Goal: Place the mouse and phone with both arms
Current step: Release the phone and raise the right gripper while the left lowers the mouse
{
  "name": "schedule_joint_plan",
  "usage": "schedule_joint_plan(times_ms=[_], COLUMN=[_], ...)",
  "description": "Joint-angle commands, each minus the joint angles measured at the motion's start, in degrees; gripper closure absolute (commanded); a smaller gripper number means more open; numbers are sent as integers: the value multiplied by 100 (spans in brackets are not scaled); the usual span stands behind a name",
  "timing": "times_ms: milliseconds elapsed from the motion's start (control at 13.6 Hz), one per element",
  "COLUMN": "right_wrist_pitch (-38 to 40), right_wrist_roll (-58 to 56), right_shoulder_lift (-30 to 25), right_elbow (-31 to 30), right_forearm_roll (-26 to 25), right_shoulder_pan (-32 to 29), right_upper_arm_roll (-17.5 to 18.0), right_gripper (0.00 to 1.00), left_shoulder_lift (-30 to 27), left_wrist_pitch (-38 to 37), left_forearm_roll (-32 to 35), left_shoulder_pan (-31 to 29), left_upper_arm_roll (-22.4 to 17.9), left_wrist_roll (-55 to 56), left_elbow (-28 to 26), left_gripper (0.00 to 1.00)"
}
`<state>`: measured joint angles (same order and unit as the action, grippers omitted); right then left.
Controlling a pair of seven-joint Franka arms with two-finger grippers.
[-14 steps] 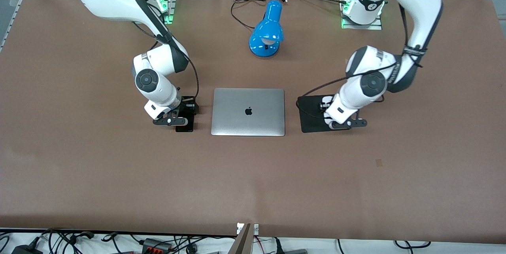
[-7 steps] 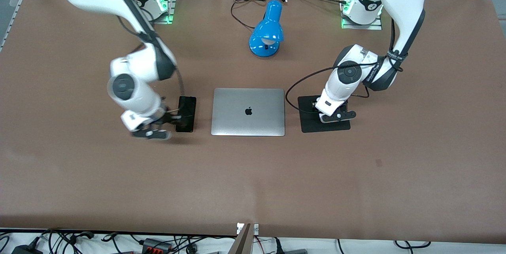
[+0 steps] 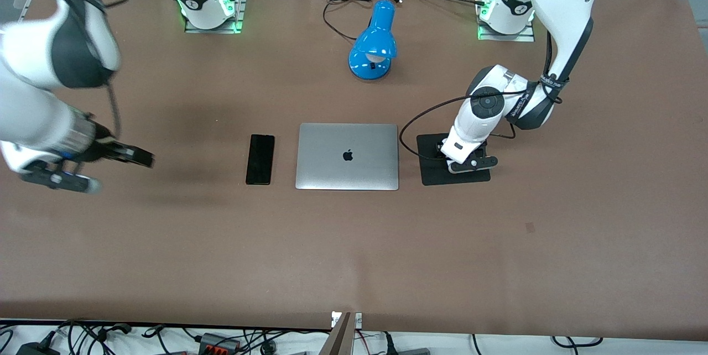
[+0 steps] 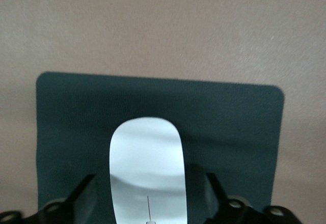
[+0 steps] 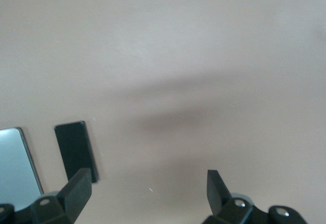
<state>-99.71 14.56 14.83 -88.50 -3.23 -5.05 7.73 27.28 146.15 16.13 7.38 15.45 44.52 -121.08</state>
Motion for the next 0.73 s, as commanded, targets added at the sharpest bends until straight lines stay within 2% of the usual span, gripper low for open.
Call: schedule_joint_plan(times_ms=[0, 147, 220, 440, 514, 661], right_wrist_pitch=[949, 1838, 1850, 1209, 1252, 841], right_wrist_roll=[-330, -410, -419, -428, -515, -1110], right_shoulder_lift=[-314, -209, -122, -313, -523, -1085], right_elbow=[366, 1217, 1404, 1161, 933, 117], right_forearm_roll=[42, -19, -133, -99, -90, -81], right_shoulder_pan=[-451, -550, -576, -603, -594, -612], right_upper_arm_roll=[53, 70, 79, 79, 88, 88], right_gripper=[0, 0, 0, 0, 0, 0], left_shoulder_lift=[-425, -461, -417, -469, -496, -505], left_wrist_pitch=[-662, -2205, -3023, -4197, -4644, -5768], left_forearm_roll=[215, 224, 233, 250, 242, 242], left_shoulder_pan=[-17, -8, 26, -70, -131, -254], left_upper_arm_roll=[2, 28, 29, -24, -42, -24], left_wrist_roll=[84, -379, -748, -2011, -2513, -3262], left_elbow=[302, 1318, 1872, 2789, 3105, 3878], left_gripper=[0, 0, 0, 0, 0, 0])
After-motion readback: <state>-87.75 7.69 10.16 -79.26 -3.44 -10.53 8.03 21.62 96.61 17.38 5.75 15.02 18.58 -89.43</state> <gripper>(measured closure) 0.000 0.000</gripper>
